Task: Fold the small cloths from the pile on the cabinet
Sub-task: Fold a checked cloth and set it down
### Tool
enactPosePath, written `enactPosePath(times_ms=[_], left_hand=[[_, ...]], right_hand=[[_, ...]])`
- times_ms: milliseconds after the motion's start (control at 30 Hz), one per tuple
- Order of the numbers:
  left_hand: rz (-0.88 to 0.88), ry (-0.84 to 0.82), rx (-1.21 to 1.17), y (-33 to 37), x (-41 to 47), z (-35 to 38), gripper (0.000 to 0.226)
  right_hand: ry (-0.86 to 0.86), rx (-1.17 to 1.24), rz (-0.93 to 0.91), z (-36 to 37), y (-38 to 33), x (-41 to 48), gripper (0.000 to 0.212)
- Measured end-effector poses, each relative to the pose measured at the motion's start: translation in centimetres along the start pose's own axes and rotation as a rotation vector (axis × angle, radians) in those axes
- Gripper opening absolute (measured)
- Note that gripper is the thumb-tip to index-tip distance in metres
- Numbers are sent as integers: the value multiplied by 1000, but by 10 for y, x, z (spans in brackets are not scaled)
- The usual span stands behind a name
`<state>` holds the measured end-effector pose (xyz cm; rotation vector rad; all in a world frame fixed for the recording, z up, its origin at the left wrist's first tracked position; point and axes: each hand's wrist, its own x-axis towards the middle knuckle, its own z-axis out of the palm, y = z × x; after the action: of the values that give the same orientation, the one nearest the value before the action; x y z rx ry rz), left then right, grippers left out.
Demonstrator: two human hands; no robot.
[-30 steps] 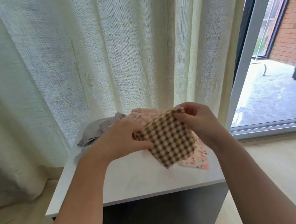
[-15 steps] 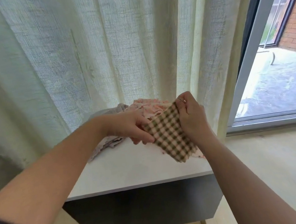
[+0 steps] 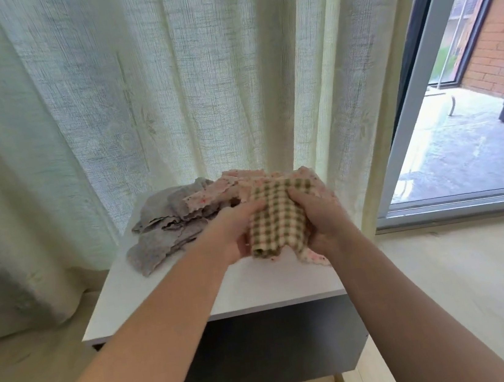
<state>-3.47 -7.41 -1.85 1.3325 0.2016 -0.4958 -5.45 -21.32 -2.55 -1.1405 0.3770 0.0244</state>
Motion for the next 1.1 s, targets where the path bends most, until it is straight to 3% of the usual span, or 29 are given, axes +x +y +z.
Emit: enactPosePath(times_ms=[67, 133, 167, 233, 333, 433, 567, 700, 867, 967, 1100], left_hand=[[147, 157, 288, -12, 1, 4, 17], [367, 317, 625, -19, 1, 2, 37], [405, 345, 672, -21, -2, 1, 42], [324, 301, 504, -23, -9, -2, 41], [160, 9, 133, -27, -28, -8, 40], [133, -154, 55, -38, -37, -14, 42], [-14, -23, -85, -50, -38, -13, 44], [179, 195, 131, -56, -36, -15, 26], [245, 147, 85, -33, -29, -11, 34], [376, 244, 142, -10, -5, -16, 23], [423, 234, 173, 14, 30, -25, 13]], right_hand=[[133, -233, -190, 2, 2, -5, 16], [253, -540, -391, -1, 7, -10, 27], [278, -610, -450, -3, 11, -12, 28], [256, -575, -425, -8, 19, -12, 21], [218, -325, -143, -22, 27, -1, 22], [192, -179, -15, -30, 32, 0, 37], [92, -355, -194, -20, 36, -14, 30], [117, -469, -355, -15, 40, -22, 39], [85, -492, -384, 1, 32, -18, 53], [20, -515, -420, 14, 17, 6, 57], [-123, -466, -430, 8, -5, 53, 28]])
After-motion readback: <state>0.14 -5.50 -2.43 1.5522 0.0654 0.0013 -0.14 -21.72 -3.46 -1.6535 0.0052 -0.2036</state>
